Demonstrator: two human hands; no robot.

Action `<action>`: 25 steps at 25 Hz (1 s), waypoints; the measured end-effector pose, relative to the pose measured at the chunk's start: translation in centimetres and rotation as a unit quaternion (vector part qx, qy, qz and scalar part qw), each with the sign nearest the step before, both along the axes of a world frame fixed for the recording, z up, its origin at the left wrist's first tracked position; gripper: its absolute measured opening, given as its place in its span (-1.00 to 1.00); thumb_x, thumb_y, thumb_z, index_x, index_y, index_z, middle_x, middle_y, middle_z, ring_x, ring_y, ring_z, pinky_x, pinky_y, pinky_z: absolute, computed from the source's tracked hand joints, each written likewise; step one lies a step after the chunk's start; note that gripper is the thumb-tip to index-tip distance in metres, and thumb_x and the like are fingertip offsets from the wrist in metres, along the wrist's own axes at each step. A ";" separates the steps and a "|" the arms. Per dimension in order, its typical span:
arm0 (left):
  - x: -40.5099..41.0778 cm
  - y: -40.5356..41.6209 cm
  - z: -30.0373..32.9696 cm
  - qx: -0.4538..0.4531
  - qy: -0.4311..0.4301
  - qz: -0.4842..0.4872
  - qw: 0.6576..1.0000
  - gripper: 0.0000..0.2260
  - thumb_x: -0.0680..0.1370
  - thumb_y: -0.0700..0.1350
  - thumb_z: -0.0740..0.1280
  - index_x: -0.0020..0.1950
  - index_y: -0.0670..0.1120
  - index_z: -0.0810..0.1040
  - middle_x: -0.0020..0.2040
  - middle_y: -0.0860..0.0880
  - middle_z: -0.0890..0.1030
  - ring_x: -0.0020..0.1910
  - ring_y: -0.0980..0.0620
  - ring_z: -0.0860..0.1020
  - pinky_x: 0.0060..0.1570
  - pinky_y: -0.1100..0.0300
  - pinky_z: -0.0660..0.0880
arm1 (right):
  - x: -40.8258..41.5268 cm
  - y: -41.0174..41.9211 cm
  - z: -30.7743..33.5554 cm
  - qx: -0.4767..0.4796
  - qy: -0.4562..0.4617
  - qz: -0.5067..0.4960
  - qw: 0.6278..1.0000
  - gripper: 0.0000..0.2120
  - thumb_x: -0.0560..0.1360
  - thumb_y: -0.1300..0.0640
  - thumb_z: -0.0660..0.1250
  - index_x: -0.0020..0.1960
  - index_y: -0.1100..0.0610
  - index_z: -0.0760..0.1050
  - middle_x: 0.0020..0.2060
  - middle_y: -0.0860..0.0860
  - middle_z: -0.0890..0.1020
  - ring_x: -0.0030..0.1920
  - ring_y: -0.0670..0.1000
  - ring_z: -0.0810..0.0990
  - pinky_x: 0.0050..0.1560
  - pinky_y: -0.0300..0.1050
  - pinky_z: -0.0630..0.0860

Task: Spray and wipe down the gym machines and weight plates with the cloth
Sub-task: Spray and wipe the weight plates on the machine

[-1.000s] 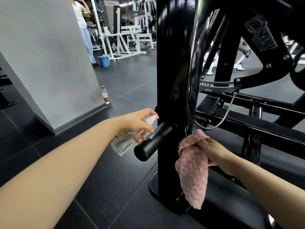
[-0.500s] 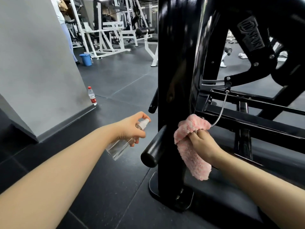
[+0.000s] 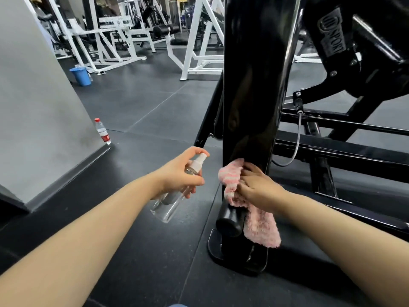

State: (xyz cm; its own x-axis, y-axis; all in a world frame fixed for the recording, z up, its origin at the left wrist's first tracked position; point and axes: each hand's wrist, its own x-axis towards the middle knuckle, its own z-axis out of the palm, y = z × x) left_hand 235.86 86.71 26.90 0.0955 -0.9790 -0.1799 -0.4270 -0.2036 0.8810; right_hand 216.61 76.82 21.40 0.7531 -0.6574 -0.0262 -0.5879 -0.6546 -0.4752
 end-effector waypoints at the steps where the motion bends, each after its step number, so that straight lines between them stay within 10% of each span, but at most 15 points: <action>1: -0.2 -0.3 0.1 -0.006 0.006 -0.001 1.000 -0.55 0.48 -0.40 0.29 0.15 0.12 0.36 -0.18 -0.07 0.45 -0.42 0.02 0.49 -0.42 0.17 0.50 | 0.2 0.5 -0.6 -0.039 0.013 0.023 0.999 -0.31 0.46 -0.21 -0.23 0.39 0.03 0.39 0.42 -0.05 0.34 0.50 -0.02 0.04 0.48 -0.12 -0.04; 10: -2.9 -1.4 -1.7 -0.030 0.022 -0.013 0.999 -0.55 0.48 -0.35 0.35 0.17 0.12 0.33 -0.21 -0.07 0.48 -0.43 0.05 0.50 -0.44 0.19 0.50 | -1.4 8.6 -2.8 -0.187 -0.079 0.159 0.966 -0.73 0.51 -0.09 0.21 -0.17 0.01 0.62 0.19 0.00 0.55 0.34 0.09 0.36 0.41 0.14 0.19; 20: -3.3 2.0 -0.4 -0.067 0.000 0.116 0.991 -0.56 0.45 -0.23 0.44 0.22 -0.01 0.32 -0.24 -0.02 0.52 -0.40 0.02 0.49 -0.38 0.20 0.51 | -2.4 4.5 -0.6 -0.267 -0.018 0.274 0.924 -0.58 0.58 -0.17 -0.02 0.18 -0.11 0.57 0.37 0.07 0.43 0.36 0.08 0.29 0.40 -0.03 0.04; 25: -3.4 2.5 1.7 -0.099 0.024 0.171 0.980 -0.69 0.42 -0.09 0.46 0.01 0.00 0.36 -0.23 0.00 0.51 -0.40 0.04 0.50 -0.35 0.17 0.50 | -1.3 0.3 0.9 -0.255 0.094 0.109 0.956 -0.30 0.43 -0.36 -0.30 0.32 -0.19 0.41 0.36 -0.05 0.30 0.31 0.05 0.24 0.30 -0.09 0.12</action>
